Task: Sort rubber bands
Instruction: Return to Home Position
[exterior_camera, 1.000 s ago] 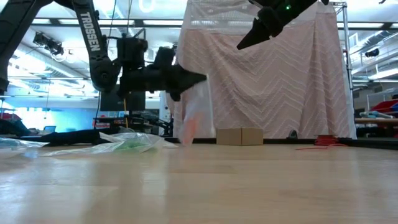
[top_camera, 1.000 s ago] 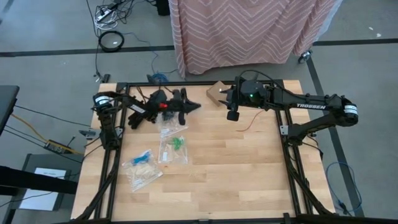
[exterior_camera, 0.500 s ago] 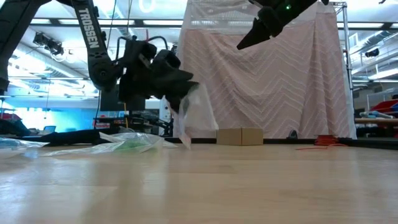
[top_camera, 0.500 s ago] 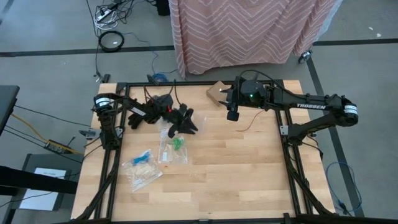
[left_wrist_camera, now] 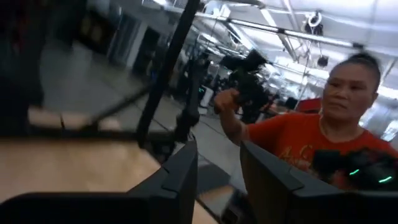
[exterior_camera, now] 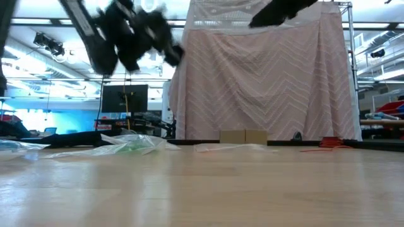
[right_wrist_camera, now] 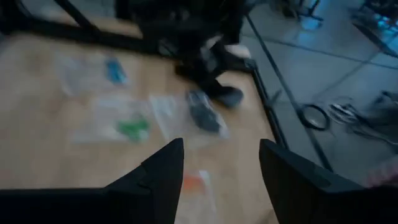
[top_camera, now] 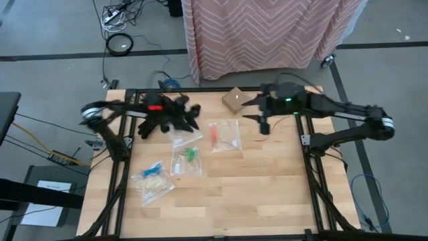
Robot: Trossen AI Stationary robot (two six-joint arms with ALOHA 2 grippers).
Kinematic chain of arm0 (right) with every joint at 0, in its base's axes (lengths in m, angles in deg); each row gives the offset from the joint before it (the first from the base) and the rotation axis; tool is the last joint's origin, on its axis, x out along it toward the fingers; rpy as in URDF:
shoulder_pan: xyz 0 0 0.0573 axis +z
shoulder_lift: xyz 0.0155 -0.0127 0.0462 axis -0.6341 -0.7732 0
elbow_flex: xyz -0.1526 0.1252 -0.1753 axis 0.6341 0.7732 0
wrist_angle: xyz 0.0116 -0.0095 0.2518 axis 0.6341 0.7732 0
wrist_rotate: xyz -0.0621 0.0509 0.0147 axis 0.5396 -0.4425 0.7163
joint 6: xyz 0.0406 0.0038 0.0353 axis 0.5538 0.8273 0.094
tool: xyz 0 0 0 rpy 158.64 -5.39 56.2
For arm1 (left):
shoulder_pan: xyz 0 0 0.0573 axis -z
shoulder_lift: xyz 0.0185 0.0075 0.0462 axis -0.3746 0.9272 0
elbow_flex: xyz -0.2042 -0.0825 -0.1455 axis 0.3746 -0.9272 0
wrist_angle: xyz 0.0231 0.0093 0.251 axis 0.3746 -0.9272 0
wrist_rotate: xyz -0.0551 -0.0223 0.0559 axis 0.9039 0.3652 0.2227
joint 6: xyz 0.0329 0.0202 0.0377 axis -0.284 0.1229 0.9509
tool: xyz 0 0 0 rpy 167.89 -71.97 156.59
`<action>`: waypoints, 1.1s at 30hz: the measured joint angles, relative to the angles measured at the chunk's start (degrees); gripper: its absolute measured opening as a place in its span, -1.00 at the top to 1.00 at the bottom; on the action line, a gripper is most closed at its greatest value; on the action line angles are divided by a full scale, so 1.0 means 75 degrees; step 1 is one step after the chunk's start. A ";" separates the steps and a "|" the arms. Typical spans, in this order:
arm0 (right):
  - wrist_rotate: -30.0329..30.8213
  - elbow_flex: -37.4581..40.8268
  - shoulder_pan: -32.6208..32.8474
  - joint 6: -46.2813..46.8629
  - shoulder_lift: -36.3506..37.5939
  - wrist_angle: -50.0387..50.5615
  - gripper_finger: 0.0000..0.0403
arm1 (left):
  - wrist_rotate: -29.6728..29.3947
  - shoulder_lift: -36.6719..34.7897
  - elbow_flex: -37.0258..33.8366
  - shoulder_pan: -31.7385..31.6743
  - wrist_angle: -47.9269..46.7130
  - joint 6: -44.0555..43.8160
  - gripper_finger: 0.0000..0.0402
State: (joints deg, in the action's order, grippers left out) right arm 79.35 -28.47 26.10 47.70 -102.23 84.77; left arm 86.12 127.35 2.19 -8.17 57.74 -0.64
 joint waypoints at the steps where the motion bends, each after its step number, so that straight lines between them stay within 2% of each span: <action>1: -0.0186 0.0000 -0.0006 0.0102 0.0255 0.0167 0.04 | 0.0024 -0.0492 0.0007 -0.0212 -0.0028 -0.0063 0.37; 7: -0.1857 0.0373 0.0151 0.0796 0.1968 0.0171 0.06 | 0.0068 -0.3398 -0.0206 -0.1631 0.0004 -0.0181 0.38; 11: -0.1671 0.1634 0.0481 0.1251 0.3250 -0.0760 0.06 | -0.0134 -0.5162 -0.0991 -0.2429 0.0001 -0.0160 0.40; 15: -0.1310 0.3384 0.0790 0.1828 0.4559 -0.2177 0.07 | -0.0614 -0.6656 -0.2331 -0.3098 -0.0001 -0.0149 0.48; 21: -0.0736 0.5868 0.1035 0.2585 0.6173 -0.4474 0.07 | -0.2011 -0.8471 -0.4808 -0.3431 -0.0007 -0.0251 0.59; 23: -0.0590 0.6529 0.1117 0.2951 0.6453 -0.5283 0.07 | -0.2231 -0.8899 -0.5180 -0.3428 -0.0158 -0.0334 0.61; 28: -0.0466 0.7732 0.1460 0.3317 0.6577 -0.6743 0.07 | -0.1835 -0.9694 -0.5184 -0.3415 -0.0325 -0.0896 0.61; 31: -0.0320 0.7874 0.1777 0.3269 0.6442 -0.6751 0.07 | -0.1197 -0.9988 -0.5183 -0.3413 -0.0413 -0.1423 0.61; 33: -0.0177 0.7880 0.2017 0.3181 0.6216 -0.7015 0.07 | -0.1192 -1.0153 -0.5183 -0.3407 -0.0340 -0.1590 0.61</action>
State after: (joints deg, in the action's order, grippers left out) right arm 78.02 30.63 41.23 71.55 -55.61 32.16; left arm 77.18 51.19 -36.69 -33.72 55.19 -12.56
